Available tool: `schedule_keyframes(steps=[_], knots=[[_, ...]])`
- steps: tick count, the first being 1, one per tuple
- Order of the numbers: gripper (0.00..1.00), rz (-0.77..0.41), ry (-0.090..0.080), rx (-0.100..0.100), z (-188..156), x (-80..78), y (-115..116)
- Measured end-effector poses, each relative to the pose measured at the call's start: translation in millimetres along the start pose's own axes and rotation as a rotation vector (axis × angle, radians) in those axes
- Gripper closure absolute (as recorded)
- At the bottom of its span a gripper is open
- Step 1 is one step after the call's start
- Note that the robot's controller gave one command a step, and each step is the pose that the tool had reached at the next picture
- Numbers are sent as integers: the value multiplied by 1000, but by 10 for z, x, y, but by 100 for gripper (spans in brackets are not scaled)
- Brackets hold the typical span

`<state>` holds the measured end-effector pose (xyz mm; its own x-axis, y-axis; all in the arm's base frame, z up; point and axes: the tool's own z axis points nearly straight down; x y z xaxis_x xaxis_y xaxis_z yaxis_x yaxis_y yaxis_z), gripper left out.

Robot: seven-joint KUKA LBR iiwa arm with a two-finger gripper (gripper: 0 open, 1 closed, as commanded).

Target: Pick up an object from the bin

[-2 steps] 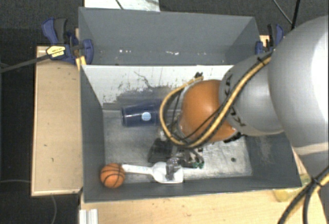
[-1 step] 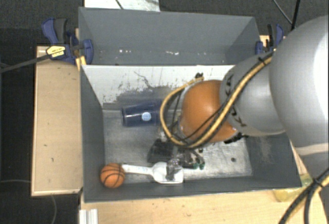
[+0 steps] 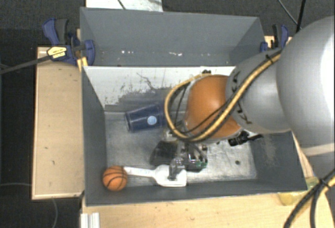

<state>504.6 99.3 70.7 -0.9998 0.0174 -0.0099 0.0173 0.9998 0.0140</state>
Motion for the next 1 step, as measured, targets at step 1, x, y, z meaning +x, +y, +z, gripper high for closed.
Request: schedule_keyframes(steps=[1], knots=[[100, 94, 11, 4, -40, -268, -131]])
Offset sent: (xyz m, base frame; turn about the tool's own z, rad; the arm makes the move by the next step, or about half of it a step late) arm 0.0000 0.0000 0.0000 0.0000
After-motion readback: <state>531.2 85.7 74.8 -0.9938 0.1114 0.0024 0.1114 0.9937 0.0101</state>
